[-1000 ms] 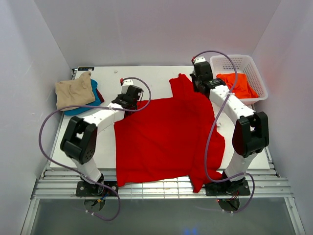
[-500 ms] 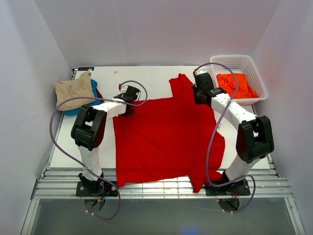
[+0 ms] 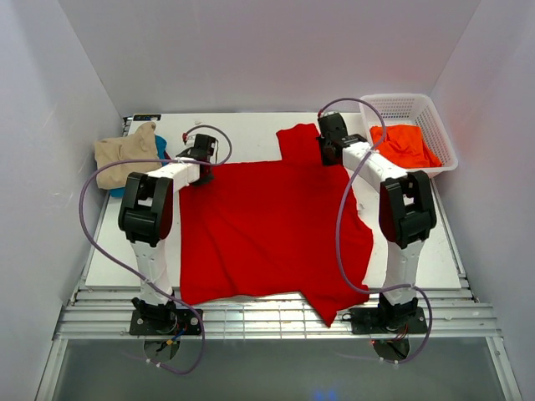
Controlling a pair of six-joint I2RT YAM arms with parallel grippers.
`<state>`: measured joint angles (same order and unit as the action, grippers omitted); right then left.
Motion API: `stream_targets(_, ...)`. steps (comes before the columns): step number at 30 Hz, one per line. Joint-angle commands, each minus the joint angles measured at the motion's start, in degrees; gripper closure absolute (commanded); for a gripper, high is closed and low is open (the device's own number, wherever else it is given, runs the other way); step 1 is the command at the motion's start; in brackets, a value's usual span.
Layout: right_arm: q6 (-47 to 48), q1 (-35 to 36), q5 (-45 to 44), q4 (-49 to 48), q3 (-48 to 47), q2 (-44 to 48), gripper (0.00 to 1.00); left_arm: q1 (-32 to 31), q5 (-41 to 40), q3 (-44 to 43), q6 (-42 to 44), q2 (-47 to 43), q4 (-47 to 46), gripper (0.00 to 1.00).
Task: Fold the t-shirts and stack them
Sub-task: Flatten out the tshirt, then grap the side of the flattened tshirt furthest away from the robot with both arms
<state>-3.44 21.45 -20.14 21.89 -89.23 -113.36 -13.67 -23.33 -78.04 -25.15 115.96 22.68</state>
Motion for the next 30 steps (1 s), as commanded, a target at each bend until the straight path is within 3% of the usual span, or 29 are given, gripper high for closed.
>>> stream_targets(1,0.5,-0.2,-0.3,0.0,-8.8,-3.7,0.91,0.0,5.2,-2.9,3.4,4.3,0.8,1.0)
stream_targets(4,1.2,-0.9,0.9,0.3,-15.5,-8.4,0.78,-0.6,4.5,-2.3,4.3,2.3,-1.7,1.0)
stream_targets(5,1.4,-1.5,1.7,0.2,-17.2,-9.5,0.65,-0.7,3.7,-1.5,4.6,-0.3,-2.8,0.96)
stream_targets(7,1.5,-2.7,3.2,0.6,-22.5,-13.3,0.4,-0.7,2.6,0.9,4.8,-3.1,-6.0,0.77)
stream_targets(8,1.4,-3.2,4.0,0.9,-24.4,-14.5,0.34,-0.7,0.5,1.5,5.0,-4.2,-6.8,0.67)
stream_targets(9,1.2,-3.7,4.7,1.3,-26.2,-16.9,0.29,-0.7,-0.7,1.7,5.5,-5.7,-7.3,0.48)
stream_targets(11,0.9,-5.2,8.1,2.7,-31.4,-19.0,0.22,-0.7,-2.7,0.8,6.3,-6.1,-7.6,0.38)
stream_targets(18,0.1,-8.4,18.3,2.1,-37.7,-25.3,0.17,-0.2,-9.9,-5.2,7.5,-2.0,-7.0,0.35)
stream_targets(30,-0.5,-9.9,27.7,0.5,-40.1,-31.2,0.16,3.6,-13.0,-16.1,9.1,7.7,-2.7,0.35)
